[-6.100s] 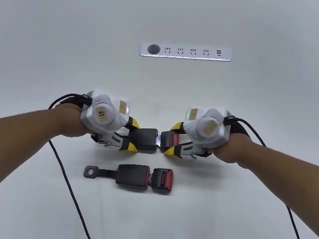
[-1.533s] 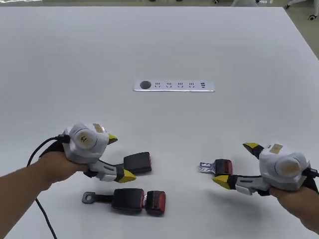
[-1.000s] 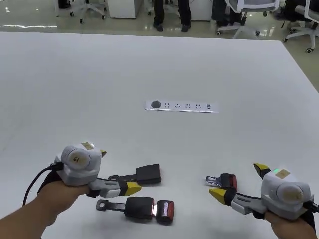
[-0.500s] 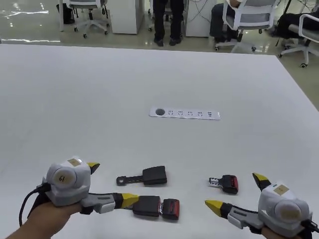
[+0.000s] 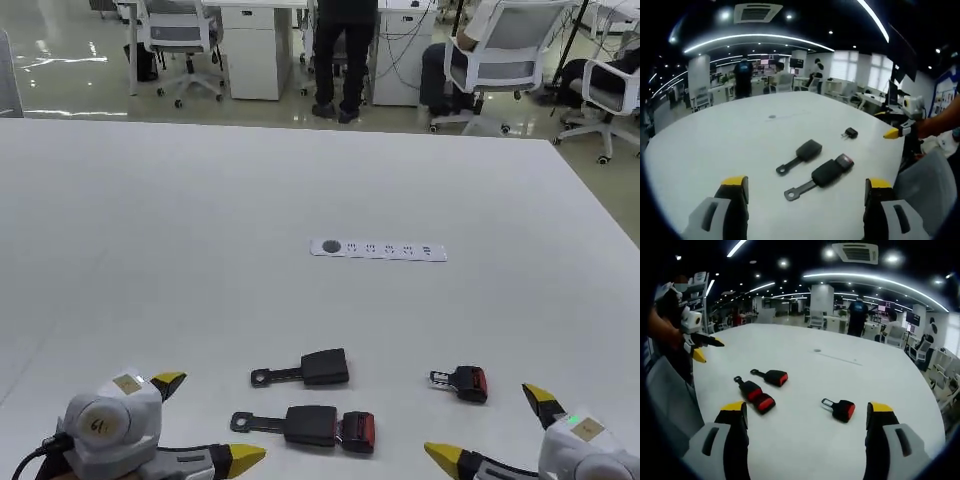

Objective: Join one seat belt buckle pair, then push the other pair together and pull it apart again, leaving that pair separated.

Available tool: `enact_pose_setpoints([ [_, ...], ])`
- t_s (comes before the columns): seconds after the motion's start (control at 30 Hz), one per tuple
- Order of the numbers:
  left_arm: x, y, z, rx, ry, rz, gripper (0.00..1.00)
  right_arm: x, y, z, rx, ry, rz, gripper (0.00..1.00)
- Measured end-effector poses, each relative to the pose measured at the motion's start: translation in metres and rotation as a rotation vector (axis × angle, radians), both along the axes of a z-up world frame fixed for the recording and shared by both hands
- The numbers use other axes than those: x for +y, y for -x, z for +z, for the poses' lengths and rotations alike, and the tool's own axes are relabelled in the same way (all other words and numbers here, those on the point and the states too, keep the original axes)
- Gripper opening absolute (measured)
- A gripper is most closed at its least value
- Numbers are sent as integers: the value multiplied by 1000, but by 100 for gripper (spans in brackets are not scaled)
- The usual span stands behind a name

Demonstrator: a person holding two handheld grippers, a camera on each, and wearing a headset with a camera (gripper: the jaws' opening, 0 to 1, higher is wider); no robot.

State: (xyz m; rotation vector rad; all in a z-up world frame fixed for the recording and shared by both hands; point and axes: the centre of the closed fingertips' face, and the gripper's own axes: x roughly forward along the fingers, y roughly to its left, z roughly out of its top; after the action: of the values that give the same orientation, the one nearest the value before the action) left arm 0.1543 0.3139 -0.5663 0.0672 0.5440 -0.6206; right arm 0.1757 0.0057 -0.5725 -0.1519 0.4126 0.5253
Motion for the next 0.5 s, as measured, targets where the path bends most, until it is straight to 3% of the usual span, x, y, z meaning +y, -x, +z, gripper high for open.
enact_pose_setpoints([
  [0.27,19,4,1,-28,21,24,99,-3,11,6,-7,-4,-25,100],
  [0.5,15,16,4,-31,40,29,99,-10,25,6,4,20,-35,100],
])
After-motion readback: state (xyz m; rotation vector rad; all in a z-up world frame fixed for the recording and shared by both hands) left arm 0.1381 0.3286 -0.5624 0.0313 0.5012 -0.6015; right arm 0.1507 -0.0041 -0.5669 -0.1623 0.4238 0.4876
